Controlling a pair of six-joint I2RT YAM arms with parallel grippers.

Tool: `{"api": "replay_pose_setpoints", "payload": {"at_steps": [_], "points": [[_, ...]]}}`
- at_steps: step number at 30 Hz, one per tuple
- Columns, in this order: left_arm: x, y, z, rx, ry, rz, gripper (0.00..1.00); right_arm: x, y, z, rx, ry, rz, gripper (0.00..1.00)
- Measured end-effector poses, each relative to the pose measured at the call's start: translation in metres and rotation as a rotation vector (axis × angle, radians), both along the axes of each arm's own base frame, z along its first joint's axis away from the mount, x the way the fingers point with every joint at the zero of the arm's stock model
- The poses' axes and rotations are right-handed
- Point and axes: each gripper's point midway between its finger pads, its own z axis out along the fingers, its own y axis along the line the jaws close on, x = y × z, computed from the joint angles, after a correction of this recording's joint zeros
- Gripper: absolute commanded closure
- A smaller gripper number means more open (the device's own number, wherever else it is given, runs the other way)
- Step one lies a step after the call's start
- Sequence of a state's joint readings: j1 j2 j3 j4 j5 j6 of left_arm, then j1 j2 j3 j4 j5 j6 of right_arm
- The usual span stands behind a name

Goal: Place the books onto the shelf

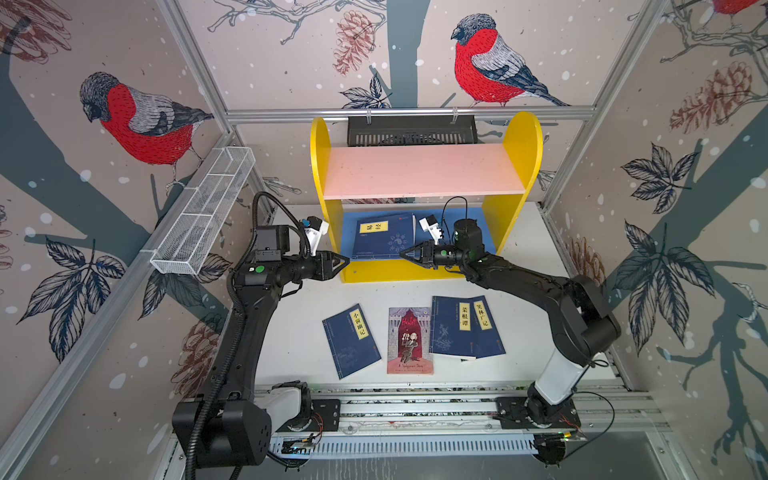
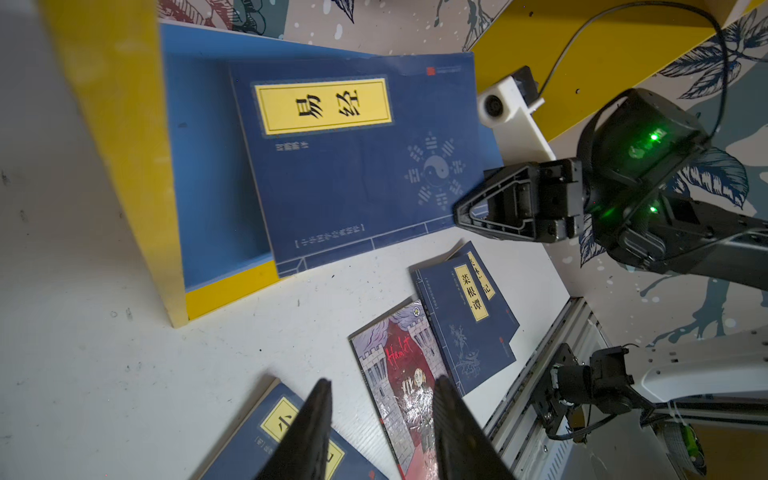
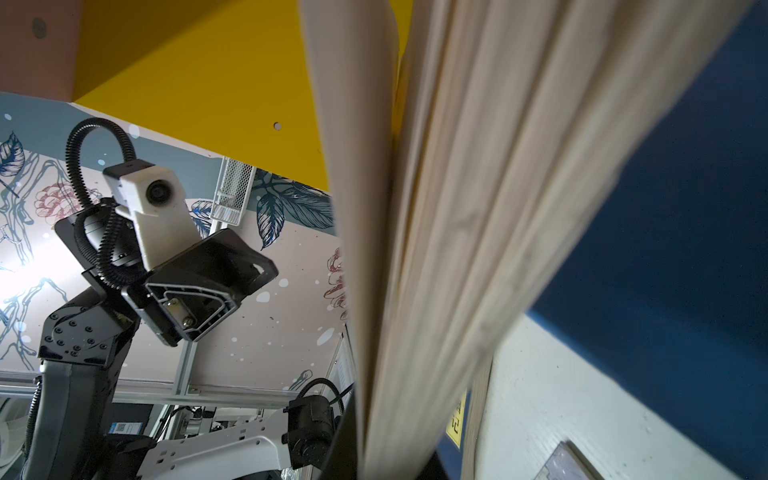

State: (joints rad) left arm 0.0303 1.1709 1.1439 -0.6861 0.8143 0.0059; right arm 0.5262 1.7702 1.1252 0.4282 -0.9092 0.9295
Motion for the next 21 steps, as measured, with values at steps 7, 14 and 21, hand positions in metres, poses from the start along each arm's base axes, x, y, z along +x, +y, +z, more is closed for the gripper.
{"api": "replay_pose_setpoints", "payload": {"at_steps": [7,14,21], "points": [[-0.011,-0.007,0.008,-0.002,-0.036,-0.081,0.57,0.013,0.011,-0.013,-0.006,0.037,0.028,0.98],[-0.018,-0.012,0.007,-0.027,-0.036,-0.126,0.56,0.019,0.018,-0.024,-0.013,0.070,0.046,0.88],[-0.018,-0.013,0.005,-0.030,-0.031,-0.129,0.55,0.021,0.019,-0.020,-0.013,0.065,0.048,0.55]]}}
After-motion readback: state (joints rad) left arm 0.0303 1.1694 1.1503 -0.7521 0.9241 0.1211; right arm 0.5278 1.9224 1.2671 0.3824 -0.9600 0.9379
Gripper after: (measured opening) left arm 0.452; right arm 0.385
